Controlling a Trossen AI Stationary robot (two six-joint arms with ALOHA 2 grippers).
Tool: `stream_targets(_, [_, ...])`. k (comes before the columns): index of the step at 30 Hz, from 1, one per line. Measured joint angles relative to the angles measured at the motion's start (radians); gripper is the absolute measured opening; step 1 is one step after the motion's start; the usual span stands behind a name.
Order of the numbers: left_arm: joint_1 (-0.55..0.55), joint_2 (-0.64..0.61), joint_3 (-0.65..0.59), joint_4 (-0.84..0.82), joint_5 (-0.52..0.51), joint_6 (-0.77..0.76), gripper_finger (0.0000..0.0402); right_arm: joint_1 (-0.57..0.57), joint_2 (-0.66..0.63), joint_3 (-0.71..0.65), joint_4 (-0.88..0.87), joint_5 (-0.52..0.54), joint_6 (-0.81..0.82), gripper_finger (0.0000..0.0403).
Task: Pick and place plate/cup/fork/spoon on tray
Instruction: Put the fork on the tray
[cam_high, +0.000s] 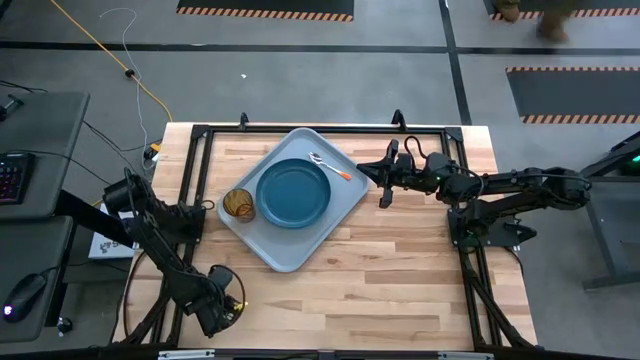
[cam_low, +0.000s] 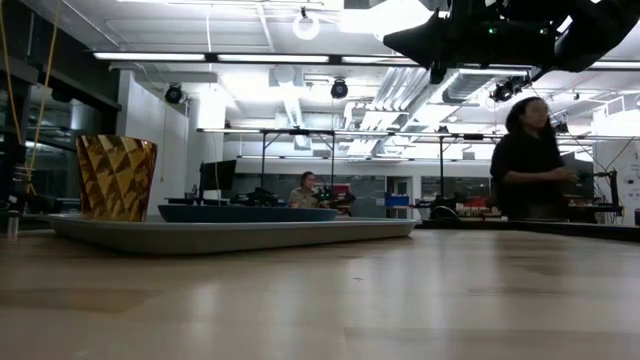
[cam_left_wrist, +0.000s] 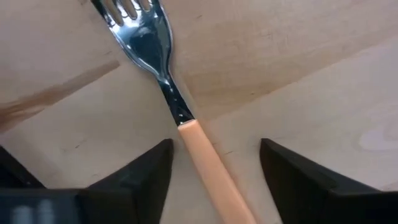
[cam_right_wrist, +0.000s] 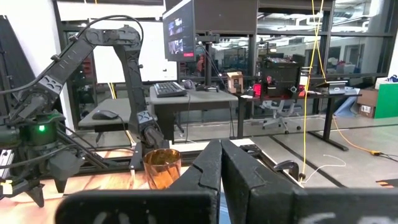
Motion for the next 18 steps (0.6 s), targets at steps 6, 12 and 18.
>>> stream_targets(6, [0.024, 0.0, 0.0, -0.033, 0.003, 0.051, 0.0088, 0.0, 0.0, 0.0, -0.002, 0.0, 0.0, 0.0])
stream_targets(12, [0.07, -0.015, 0.039, -0.144, -0.086, 0.197, 0.003, 0.0, 0.0, 0.0, -0.002, 0.0, 0.0, 0.0])
stream_targets(18, [0.117, -0.05, 0.236, -0.493, -0.235, 0.324, 0.0036, 0.0, 0.0, 0.0, 0.009, -0.009, 0.076, 0.0])
